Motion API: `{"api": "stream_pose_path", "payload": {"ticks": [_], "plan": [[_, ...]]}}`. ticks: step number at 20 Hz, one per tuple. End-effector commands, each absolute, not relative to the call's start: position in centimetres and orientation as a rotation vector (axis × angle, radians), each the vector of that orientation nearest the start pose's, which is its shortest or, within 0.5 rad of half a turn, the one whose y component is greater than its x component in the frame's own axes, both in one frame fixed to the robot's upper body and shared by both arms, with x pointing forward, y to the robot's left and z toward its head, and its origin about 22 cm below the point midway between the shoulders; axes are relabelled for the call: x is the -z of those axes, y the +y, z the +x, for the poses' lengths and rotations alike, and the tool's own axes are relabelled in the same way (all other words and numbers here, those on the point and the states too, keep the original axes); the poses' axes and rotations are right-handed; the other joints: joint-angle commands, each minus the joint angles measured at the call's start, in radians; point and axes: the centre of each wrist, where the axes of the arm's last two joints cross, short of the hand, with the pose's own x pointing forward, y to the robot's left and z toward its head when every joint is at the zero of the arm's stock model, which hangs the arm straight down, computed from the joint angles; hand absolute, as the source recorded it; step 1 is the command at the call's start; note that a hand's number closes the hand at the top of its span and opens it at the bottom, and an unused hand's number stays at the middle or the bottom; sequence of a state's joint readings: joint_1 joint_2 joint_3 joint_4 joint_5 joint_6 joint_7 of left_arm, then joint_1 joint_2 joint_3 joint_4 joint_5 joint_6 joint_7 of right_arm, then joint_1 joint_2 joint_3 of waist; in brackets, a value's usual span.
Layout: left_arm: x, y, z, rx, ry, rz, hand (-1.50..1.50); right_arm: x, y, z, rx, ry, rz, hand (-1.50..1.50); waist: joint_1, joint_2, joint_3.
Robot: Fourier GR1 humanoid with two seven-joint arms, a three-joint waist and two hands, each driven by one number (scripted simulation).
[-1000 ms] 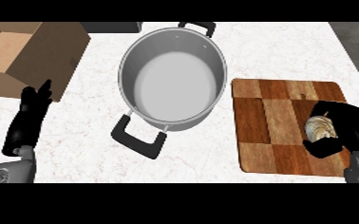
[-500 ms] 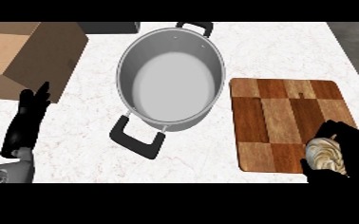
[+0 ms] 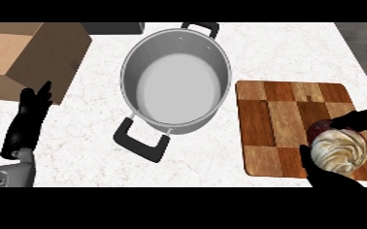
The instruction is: Pick the cupcake from the cutting board and place it in the pot
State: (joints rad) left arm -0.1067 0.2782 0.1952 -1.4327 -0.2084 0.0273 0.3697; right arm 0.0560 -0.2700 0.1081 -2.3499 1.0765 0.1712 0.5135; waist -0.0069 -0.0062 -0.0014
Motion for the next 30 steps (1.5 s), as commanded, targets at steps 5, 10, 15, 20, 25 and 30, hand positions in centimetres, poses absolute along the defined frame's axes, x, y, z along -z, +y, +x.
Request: {"api": "stream_pose_path", "payload": {"ticks": [5,10,15,20,25,30], "plan": [[-2.7,33.4,26.6,0.108,-1.144,0.533,0.0,-24.0,-19.2,14.7,-0.593,-1.766,-1.293,1.5,0.012,0.001,-0.002],[-2.4,31.2,27.7,0.113,-1.152,0.508,0.0,-26.7,-14.0,17.1,-0.669,-1.767,-1.2,1.5,0.014,0.002,-0.002],[-2.3,32.8,27.2,0.124,-1.168,0.525,0.0,-30.3,-9.2,21.0,-0.708,-1.693,-1.119,1.5,0.025,0.004,-0.002],[-3.5,32.9,26.6,0.134,-1.157,0.51,0.0,-30.8,-7.7,24.8,-0.686,-1.609,-1.054,1.5,0.025,0.004,0.0],[-3.0,32.4,26.6,0.115,-1.185,0.508,0.0,-27.0,-5.4,29.4,-0.772,-1.525,-0.988,1.5,0.028,0.008,0.001],[-3.4,31.6,28.1,0.124,-1.168,0.504,0.0,-25.7,-3.2,32.1,-0.785,-1.453,-0.903,1.5,0.029,0.01,0.001]]}}
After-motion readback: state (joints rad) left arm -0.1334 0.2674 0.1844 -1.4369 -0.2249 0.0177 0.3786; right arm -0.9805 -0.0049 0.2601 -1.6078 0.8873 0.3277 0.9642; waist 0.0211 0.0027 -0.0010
